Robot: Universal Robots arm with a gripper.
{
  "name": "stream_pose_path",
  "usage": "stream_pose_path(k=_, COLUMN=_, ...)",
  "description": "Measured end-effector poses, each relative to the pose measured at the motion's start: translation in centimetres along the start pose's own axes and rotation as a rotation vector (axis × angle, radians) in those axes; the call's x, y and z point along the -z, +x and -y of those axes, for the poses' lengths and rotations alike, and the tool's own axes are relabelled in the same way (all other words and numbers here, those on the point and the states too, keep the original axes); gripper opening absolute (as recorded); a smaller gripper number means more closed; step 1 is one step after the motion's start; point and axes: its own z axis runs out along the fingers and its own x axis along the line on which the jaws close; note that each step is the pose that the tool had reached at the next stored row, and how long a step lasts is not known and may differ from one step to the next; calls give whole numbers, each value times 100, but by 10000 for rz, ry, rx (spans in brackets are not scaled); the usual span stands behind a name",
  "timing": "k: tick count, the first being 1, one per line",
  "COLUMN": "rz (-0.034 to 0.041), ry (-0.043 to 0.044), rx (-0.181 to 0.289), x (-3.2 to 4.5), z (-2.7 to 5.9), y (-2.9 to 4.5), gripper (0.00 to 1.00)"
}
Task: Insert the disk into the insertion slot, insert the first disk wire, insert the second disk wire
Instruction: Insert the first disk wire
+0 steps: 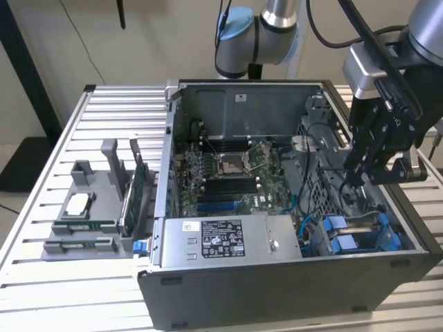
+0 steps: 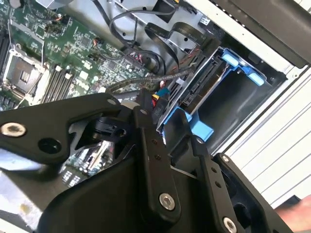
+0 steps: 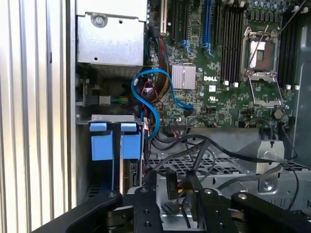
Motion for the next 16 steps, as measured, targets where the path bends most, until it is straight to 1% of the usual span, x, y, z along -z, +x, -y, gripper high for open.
stream_pose_path(k=1, rz=0, ry=1, rx=-1, x=-1, z=0, y=0, gripper=39)
stream_pose_path(k=2, rz=1, ry=1, rx=0, x=-2, z=0, y=0, gripper=31)
stream_pose_path(k=9, rz=2, ry=1, rx=-1, x=-6, z=-1, y=1, gripper=31)
stream_pose_path(k=10, rz=2, ry=1, rx=0, x=-6, z=-1, y=1, gripper=29)
stream_pose_path(k=11, rz=2, ry=1, rx=-1, x=-6, z=-1, y=1, gripper=29)
stream_pose_path(k=12, rz=2, ry=1, rx=-1, x=-7, z=-1, y=1, gripper=22)
stream_pose_path(k=16, rz=3, ry=1, rx=-1, x=-8, z=-1, y=2, gripper=22)
